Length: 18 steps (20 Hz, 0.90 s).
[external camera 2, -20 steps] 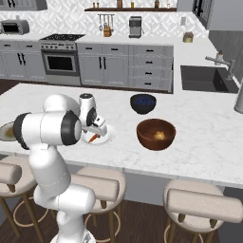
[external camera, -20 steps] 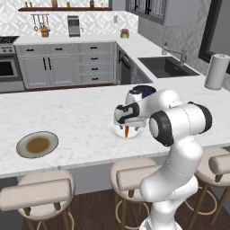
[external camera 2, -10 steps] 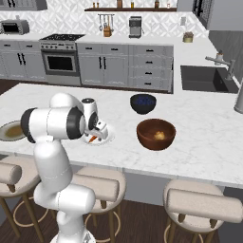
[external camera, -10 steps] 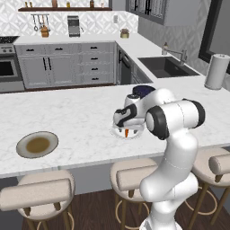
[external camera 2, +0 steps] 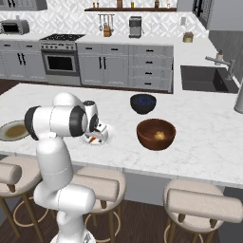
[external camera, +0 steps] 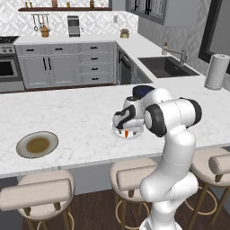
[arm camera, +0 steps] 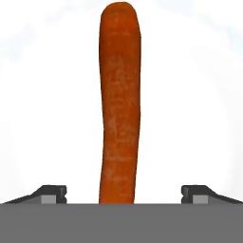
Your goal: Pick the chicken drumstick and carrot from their plates and place them in the bowl. Then put the bowl in the fridge.
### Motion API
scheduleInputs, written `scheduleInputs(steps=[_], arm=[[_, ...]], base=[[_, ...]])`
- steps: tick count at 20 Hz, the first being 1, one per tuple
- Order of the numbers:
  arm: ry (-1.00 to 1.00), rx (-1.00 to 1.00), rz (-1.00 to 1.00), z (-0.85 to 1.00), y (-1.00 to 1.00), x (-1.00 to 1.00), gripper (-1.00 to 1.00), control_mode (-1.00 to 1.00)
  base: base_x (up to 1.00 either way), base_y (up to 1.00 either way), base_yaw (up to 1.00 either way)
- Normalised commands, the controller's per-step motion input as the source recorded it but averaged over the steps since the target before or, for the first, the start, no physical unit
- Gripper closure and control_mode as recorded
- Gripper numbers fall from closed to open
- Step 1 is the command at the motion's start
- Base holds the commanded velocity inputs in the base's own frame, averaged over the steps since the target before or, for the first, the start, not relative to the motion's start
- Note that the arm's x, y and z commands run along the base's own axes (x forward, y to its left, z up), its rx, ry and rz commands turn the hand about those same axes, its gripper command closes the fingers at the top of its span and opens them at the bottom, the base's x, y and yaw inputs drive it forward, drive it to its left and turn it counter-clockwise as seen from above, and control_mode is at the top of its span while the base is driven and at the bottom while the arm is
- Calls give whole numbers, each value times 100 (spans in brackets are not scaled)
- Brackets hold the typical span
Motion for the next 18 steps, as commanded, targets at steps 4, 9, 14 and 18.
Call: scheduleInputs(steps=[4, 9, 14, 18], arm=[[0, 0, 0, -4, 0, 4, 100, -100], [0, -1, 0, -48, 0, 0, 100, -100], [-3, -1, 0, -19, -1, -4, 100, -100], [0, 0, -1, 54, -20, -12, 100, -100]], base=[[0, 0, 0], [0, 0, 0], [0, 0, 0], [0, 0, 0]])
